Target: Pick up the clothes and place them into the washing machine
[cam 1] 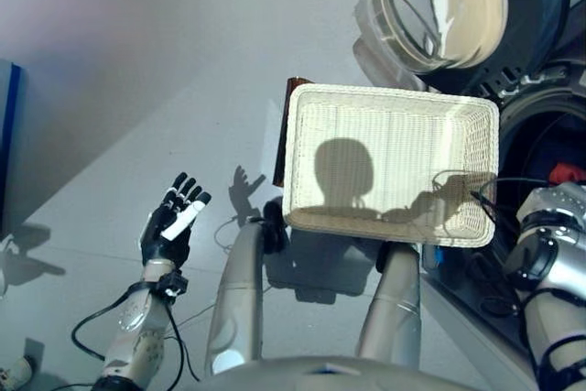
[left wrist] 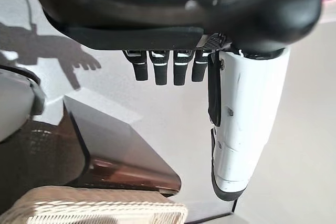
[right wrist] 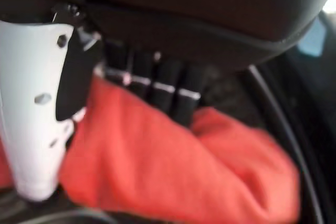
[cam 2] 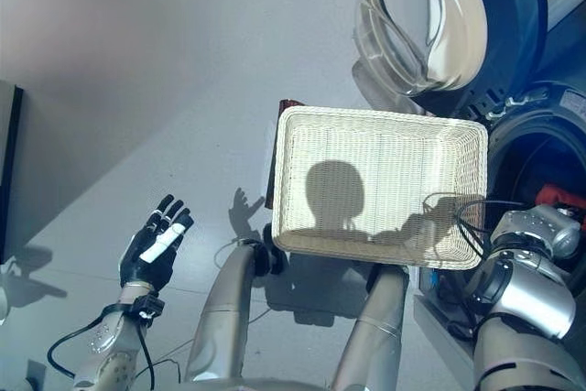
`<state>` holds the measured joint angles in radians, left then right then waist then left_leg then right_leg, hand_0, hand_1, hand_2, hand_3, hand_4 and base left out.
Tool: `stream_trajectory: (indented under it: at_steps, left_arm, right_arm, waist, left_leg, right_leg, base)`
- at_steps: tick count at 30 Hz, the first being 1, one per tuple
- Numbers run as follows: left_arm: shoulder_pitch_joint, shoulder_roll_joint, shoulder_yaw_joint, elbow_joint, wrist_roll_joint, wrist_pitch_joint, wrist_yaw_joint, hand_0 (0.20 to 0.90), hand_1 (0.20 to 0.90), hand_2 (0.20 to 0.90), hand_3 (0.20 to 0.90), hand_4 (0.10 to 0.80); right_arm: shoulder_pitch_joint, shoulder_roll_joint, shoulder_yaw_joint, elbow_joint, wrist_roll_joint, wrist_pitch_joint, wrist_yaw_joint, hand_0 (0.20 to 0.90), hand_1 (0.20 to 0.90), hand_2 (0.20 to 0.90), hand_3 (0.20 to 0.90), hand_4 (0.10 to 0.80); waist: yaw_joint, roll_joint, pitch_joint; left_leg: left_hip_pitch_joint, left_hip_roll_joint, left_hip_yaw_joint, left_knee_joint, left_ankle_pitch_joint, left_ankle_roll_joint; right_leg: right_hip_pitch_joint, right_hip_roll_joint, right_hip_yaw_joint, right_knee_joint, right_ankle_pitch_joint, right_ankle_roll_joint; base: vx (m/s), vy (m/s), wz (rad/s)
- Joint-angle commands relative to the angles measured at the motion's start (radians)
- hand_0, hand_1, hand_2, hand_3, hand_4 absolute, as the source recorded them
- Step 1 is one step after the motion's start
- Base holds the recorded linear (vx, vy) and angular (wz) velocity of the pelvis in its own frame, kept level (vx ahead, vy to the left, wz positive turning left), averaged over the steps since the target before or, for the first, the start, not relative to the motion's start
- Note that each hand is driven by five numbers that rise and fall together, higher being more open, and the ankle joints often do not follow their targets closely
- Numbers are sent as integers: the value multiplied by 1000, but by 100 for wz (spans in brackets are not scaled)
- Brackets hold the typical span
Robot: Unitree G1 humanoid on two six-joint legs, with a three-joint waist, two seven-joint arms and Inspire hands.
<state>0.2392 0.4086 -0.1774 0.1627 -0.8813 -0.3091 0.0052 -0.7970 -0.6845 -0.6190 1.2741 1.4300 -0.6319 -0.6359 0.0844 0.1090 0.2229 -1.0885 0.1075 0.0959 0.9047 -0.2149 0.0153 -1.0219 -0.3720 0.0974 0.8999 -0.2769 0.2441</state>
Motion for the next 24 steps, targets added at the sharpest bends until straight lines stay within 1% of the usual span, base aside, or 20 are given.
stream_trajectory:
  at_steps: [1,4,7,8,9,10,11,12,13,15,16,18,19,21,24]
  left_arm:
    - [-6,31,52,-64,-18,-75,9,900,900,900,900,800]
    - [-7,22,51,-54,-21,-76,14,900,900,900,900,800]
    - [-18,12,50,-44,-28,-78,18,900,900,900,900,800]
    - [-21,13,50,-42,-27,-79,18,900,900,900,900,800]
    - [-22,11,50,-38,-26,-80,16,900,900,900,900,800]
    - [-23,5,49,-37,-28,-81,14,900,900,900,900,800]
    - [-24,4,52,-32,-27,-82,13,900,900,900,900,800]
    - [-24,3,54,-28,-28,-85,12,900,900,900,900,800]
    - [-25,2,55,-23,-26,-86,8,900,900,900,900,800]
    - [-25,-3,60,-16,-24,-93,1,900,900,900,900,800]
    - [-27,-1,66,-13,-24,-96,-3,900,900,900,900,800]
    - [-30,-3,66,-9,-26,-100,-12,900,900,900,900,800]
    - [-34,-5,70,-2,-25,-101,-16,900,900,900,900,800]
    - [-34,-7,74,2,-23,-104,-17,900,900,900,900,800]
    - [-38,-18,80,15,-15,-107,-24,900,900,900,900,800]
  right_arm:
    - [-6,-54,72,7,-66,-69,22,900,900,900,900,800]
    - [-2,1,76,-6,-53,-77,44,900,900,900,900,800]
    - [6,74,75,-29,-32,-83,72,900,900,900,900,800]
    - [5,95,81,-34,-32,-85,76,900,900,900,900,800]
    - [9,114,86,-41,-37,-79,81,900,900,900,900,800]
    - [16,138,92,-46,-44,-72,88,900,900,900,900,800]
    - [22,150,99,-48,-57,-60,92,900,900,900,900,800]
    - [32,161,111,-48,-76,-46,94,900,900,900,900,800]
    - [37,172,127,-43,-100,-23,99,900,900,900,900,800]
    - [45,194,146,-49,-125,1,117,900,900,900,900,800]
    - [49,206,170,-47,-152,12,125,900,900,900,900,800]
    - [60,235,196,-64,-170,31,154,900,900,900,900,800]
    - [65,253,223,-75,-192,42,169,900,900,900,900,800]
    - [75,276,244,-88,-215,51,177,900,900,900,900,800]
    - [101,328,301,-123,-264,69,207,900,900,900,900,800]
  waist:
    - [-3,1,-35]
    - [-1,2,-35]
    - [-1,0,-30]
    - [-1,-1,-29]
    - [0,0,-26]
    - [0,1,-18]
    - [1,0,-22]
    - [0,-1,-14]
    - [3,-3,-14]
    - [4,-6,-11]
    - [6,-9,-15]
    - [6,-14,-11]
    - [7,-22,-6]
    - [4,-27,-1]
    - [6,-43,-5]
  left_leg:
    - [91,40,-85,-49,-58,-107]
    - [94,40,-84,-45,-65,-107]
    - [98,39,-81,-47,-63,-107]
    - [100,37,-79,-56,-53,-105]
    - [103,38,-79,-55,-58,-106]
    - [95,34,-75,-62,-30,-102]
    - [106,35,-79,-64,-51,-106]
    - [100,32,-78,-74,-22,-102]
    - [107,30,-79,-86,-14,-102]
    - [119,28,-79,-105,-4,-102]
    - [138,27,-82,-116,-18,-106]
    - [163,24,-82,-152,-4,-107]
    - [173,19,-78,-187,36,-105]
    - [195,16,-79,-207,43,-105]
    - [251,8,-81,-274,72,-109]
  right_leg:
    - [2,-2,14,-85,110,-69]
    - [3,0,13,-76,100,-70]
    - [10,2,10,-79,102,-73]
    - [13,2,9,-90,113,-74]
    - [18,2,8,-89,108,-73]
    - [14,1,5,-103,136,-78]
    - [27,3,5,-99,114,-73]
    - [25,0,2,-115,142,-78]
    - [33,0,0,-125,149,-77]
    - [52,0,-8,-145,159,-75]
    - [73,1,-11,-153,145,-69]
    - [101,3,-20,-183,156,-67]
    - [120,3,-28,-226,196,-68]
    - [146,2,-37,-248,205,-66]
    - [213,2,-58,-325,238,-60]
  base:
    - [0,0,0]
    - [0,0,0]
    - [-13,4,0]
    - [0,0,0]
    - [-130,17,-2]
    - [0,0,0]
    - [-130,10,-1]
    - [0,0,0]
    - [-121,11,2]
    - [39,-7,1]
    - [84,-15,3]
    - [-12,-1,3]
    - [-95,-8,5]
    - [-37,-15,7]
    - [38,-23,7]
